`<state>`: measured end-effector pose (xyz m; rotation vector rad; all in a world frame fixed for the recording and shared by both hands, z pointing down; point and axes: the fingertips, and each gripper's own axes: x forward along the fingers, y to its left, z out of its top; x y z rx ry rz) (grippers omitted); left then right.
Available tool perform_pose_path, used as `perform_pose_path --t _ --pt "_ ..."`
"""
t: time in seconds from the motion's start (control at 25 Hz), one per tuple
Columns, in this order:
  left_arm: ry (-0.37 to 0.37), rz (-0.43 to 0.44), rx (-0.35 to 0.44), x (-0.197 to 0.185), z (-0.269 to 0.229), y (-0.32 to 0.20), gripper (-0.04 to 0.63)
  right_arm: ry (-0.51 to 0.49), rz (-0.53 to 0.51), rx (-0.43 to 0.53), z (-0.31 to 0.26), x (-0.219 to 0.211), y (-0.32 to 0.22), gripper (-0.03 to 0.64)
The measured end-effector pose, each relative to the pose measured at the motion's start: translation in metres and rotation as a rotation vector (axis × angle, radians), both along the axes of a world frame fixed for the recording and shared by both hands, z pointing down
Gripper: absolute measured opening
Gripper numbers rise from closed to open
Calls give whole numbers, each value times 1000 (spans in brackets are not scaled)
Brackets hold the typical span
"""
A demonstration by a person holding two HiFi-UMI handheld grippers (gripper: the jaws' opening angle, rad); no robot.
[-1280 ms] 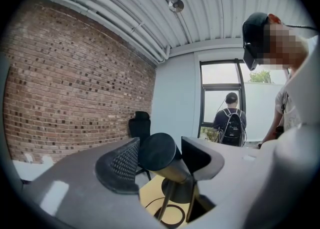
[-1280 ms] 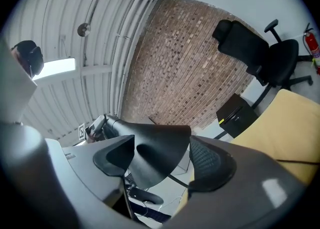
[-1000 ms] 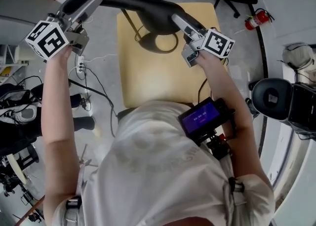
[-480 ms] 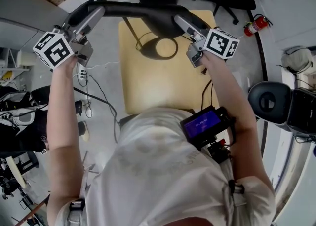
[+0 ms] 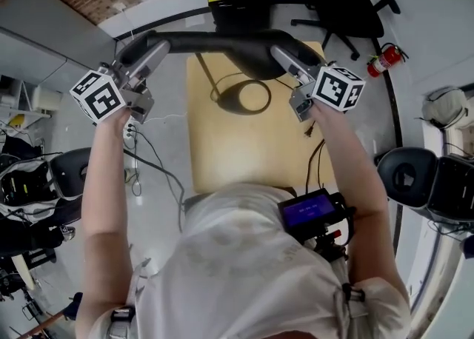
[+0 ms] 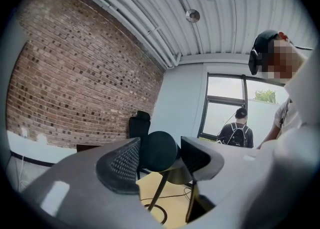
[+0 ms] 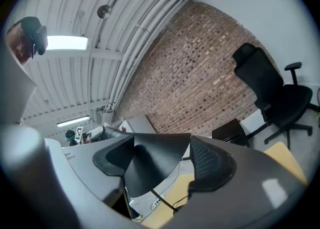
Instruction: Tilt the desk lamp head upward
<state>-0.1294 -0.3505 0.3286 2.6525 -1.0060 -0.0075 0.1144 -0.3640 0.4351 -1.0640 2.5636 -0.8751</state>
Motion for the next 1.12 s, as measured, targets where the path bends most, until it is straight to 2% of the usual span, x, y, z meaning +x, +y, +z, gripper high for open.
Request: perform_pose_path --t 0.32,0.52,0.8,0.92,1.12 --pt "58 12 -10 -4 7 3 255 56 6 54 -23 7 -4 353" --pt "-1 64 16 -4 15 3 256 85 5 69 -30 6 -12 348" --pt "-112 146 103 2 17 7 255 48 14 62 -34 10 -18 344" --pt "-109 161 91 3 21 7 252 54 18 100 -48 13 -22 337" --pt "-75 144 57 -1 27 8 252 148 4 166 -71 9 -27 327"
